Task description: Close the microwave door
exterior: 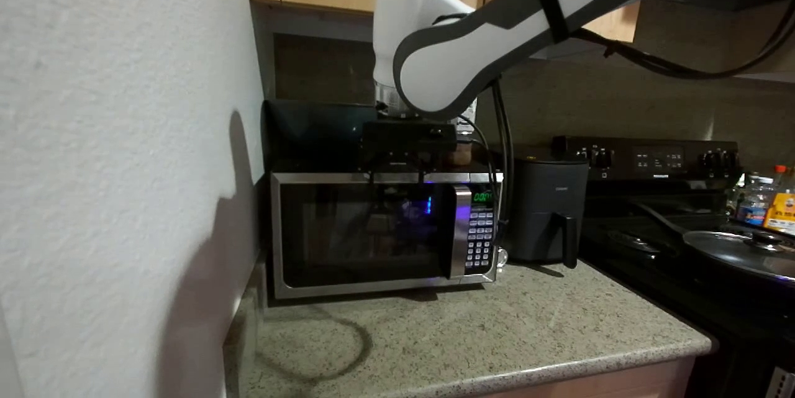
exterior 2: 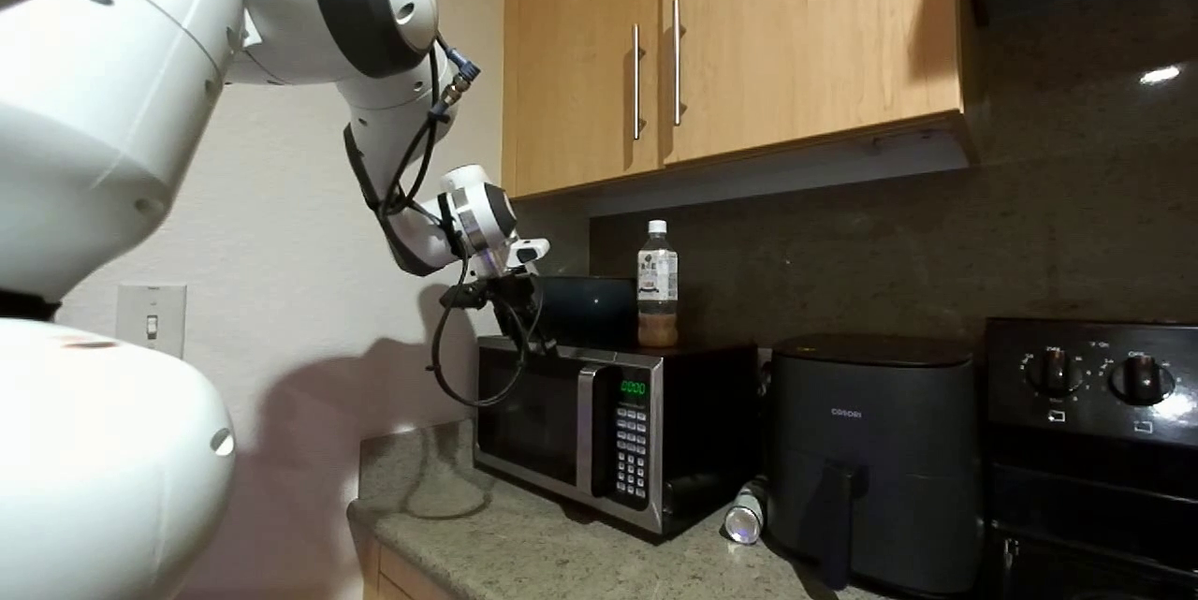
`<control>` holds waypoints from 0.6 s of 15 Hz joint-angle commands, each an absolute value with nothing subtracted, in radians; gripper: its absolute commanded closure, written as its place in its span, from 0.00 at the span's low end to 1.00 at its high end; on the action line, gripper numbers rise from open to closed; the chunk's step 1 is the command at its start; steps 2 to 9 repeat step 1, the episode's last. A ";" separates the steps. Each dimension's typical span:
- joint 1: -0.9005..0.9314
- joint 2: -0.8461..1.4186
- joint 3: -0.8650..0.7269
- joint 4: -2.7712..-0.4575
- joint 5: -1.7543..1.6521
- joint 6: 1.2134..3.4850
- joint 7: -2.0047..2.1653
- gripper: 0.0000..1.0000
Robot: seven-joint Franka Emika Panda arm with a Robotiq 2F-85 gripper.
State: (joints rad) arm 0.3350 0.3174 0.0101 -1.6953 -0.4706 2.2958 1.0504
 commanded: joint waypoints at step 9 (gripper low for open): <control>0.328 0.318 0.020 -1.691 -0.478 2.290 1.051 0.00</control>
